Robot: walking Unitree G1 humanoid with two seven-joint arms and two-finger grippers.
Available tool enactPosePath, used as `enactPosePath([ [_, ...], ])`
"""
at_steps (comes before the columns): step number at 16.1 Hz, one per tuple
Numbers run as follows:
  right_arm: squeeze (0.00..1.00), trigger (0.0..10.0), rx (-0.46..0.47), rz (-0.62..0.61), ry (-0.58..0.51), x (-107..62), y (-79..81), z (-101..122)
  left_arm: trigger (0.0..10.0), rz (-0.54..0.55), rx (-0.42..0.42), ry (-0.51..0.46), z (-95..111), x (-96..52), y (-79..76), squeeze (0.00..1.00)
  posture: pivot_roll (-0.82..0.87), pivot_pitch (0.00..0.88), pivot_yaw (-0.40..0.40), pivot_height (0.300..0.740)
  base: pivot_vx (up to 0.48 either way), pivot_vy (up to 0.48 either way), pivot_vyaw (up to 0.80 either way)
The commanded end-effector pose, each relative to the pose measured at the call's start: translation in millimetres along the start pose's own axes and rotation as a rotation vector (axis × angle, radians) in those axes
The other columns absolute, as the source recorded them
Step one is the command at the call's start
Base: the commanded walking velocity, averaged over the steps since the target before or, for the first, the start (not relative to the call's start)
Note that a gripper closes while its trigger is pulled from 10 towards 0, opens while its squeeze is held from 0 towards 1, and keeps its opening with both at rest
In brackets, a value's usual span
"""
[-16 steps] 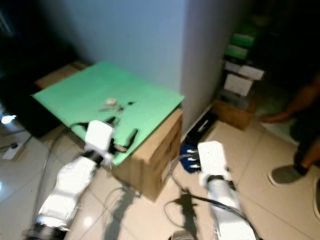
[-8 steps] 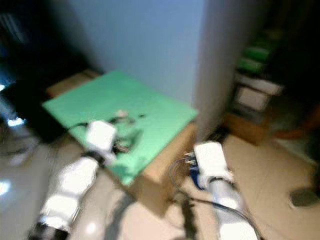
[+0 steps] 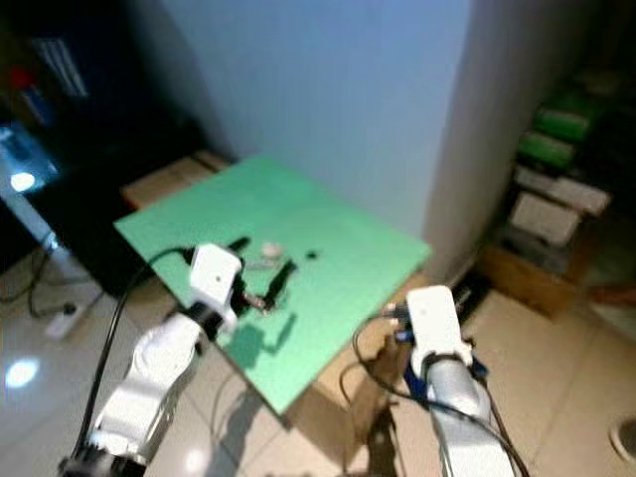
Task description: Hang keys on a hook
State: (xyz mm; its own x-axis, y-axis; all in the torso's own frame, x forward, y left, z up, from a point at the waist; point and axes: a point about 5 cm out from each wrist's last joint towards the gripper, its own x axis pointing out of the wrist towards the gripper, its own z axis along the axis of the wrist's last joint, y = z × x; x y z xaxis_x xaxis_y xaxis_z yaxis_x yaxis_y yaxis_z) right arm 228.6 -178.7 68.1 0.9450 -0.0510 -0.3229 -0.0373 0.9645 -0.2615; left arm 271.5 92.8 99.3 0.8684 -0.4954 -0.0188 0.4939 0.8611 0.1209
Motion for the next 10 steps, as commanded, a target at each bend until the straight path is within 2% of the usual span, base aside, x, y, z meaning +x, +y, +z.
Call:
enactPosePath([
  [1,0.0,10.0,0.014,0.026,-0.025,0.7,8.8,6.9,10.0,0.027,0.021,0.006,0.1,-4.3,11.8,0.0,-0.18,0.0,0.069,0.718,0.356,0.0,0.0],
  [2,0.0,10.0,0.015,0.023,-0.022,0.4,8.9,6.5,10.0,0.017,0.017,0.004,0.0,-4.4,10.7,0.0,-0.18,0.0,0.07,0.718,0.322,0.0,0.0],
  [5,0.0,10.0,0.021,0.022,-0.028,0.3,8.9,6.5,10.0,-0.007,0.016,0.024,-2.5,-4.8,6.2,0.0,-0.18,0.0,0.072,0.718,0.0,0.0,0.0],
  [10,0.0,10.0,0.025,0.036,-0.041,0.1,11.2,8.7,10.0,0.056,0.037,0.09,-13.2,-6.2,19.5,0.0,-0.19,0.0,0.075,0.718,0.0,0.0,0.0],
])
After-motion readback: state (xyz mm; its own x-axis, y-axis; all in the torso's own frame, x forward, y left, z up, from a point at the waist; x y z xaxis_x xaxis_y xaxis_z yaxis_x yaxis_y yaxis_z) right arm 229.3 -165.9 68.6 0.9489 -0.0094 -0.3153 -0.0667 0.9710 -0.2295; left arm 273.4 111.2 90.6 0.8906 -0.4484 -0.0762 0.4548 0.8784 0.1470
